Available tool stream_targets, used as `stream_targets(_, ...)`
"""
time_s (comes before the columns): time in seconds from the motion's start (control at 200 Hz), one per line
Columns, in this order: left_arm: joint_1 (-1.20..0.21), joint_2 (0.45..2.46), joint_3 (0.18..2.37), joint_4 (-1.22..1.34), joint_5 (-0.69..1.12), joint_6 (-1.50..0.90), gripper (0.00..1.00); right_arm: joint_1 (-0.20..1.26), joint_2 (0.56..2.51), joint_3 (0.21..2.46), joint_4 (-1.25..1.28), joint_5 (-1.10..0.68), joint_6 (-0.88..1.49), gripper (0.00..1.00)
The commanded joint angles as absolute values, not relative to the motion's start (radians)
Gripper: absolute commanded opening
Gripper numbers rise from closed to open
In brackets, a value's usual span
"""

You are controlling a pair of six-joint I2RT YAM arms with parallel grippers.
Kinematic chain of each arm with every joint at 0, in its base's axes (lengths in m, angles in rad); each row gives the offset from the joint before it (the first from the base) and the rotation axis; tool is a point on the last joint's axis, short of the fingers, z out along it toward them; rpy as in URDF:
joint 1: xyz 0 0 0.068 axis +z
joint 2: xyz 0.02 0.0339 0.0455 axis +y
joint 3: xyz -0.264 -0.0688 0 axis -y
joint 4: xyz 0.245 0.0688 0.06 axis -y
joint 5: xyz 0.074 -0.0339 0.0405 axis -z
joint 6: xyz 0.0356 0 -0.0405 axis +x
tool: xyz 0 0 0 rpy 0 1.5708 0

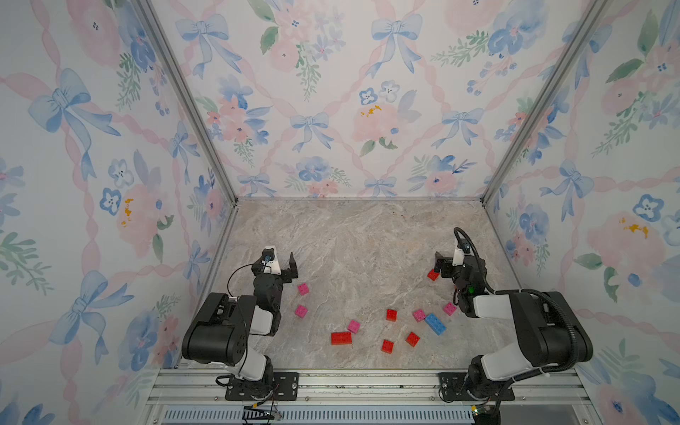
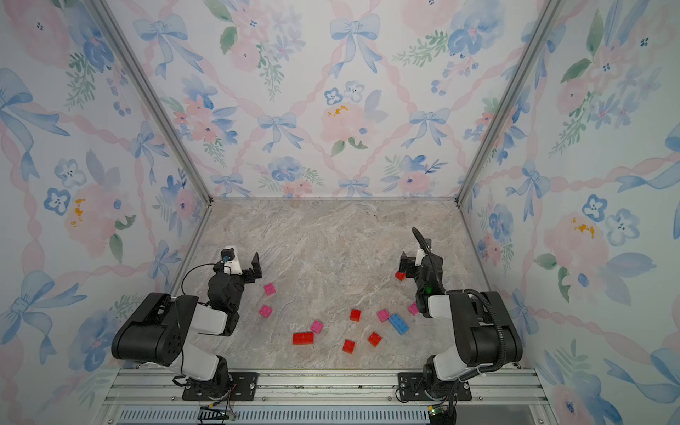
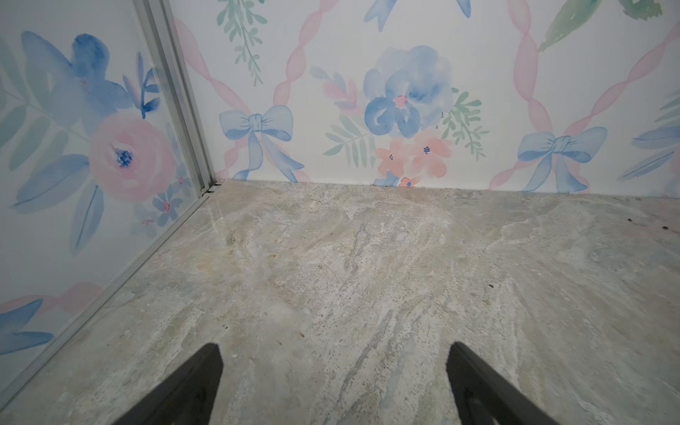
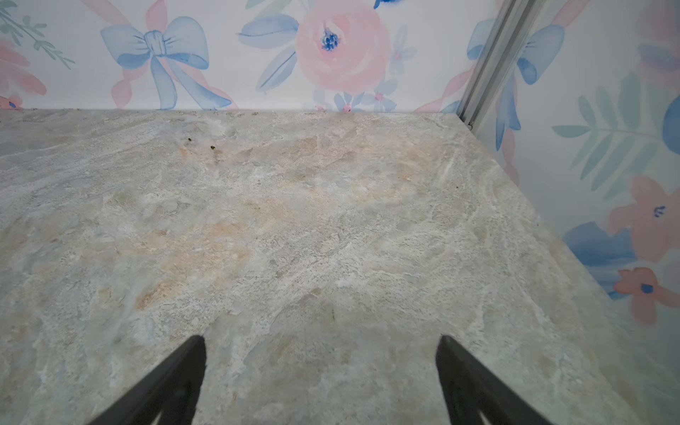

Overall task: Assemble the letter v with lego
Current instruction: Pick up the lego brick from the center of the board.

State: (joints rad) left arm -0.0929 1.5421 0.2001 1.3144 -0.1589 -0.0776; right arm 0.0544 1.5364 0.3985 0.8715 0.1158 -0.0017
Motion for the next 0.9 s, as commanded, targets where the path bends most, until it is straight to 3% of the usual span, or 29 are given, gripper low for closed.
stream_targets(0.0, -0.092, 1.547, 0.193, 1.334, -0.151, -0.060, 0.98, 0.058, 1.543, 0.400, 0.886, 0.129, -0.002, 0.97)
stream_targets(0.36, -0.087, 1.549, 0.195, 1.334, -0.143, -0.064, 0.98, 0.021, 1.543, 0.403, 0.878, 0.048, 0.020, 0.97)
stream_targets(0.63, -0.081, 1.550, 0.195, 1.334, -0.153, -0.070, 0.98, 0.024, 1.543, 0.404, 0.877, 0.061, 0.019, 0.97)
stream_targets(0.68, -0.083, 1.541, 0.194, 1.334, -0.176, -0.077, 0.96, 0.045, 1.536, 0.409, 0.867, 0.142, 0.018, 0.97)
stream_targets(0.75, -0.091, 1.474, 0.237, 1.193, -0.290, -0.103, 0.96, 0.109, 1.467, 0.479, 0.684, 0.302, -0.005, 0.97)
stream_targets(0.895, -0.144, 1.307, 0.419, 0.759, -0.518, -0.166, 0.96, 0.275, 1.365, 0.825, -0.149, 0.510, 0.165, 0.97)
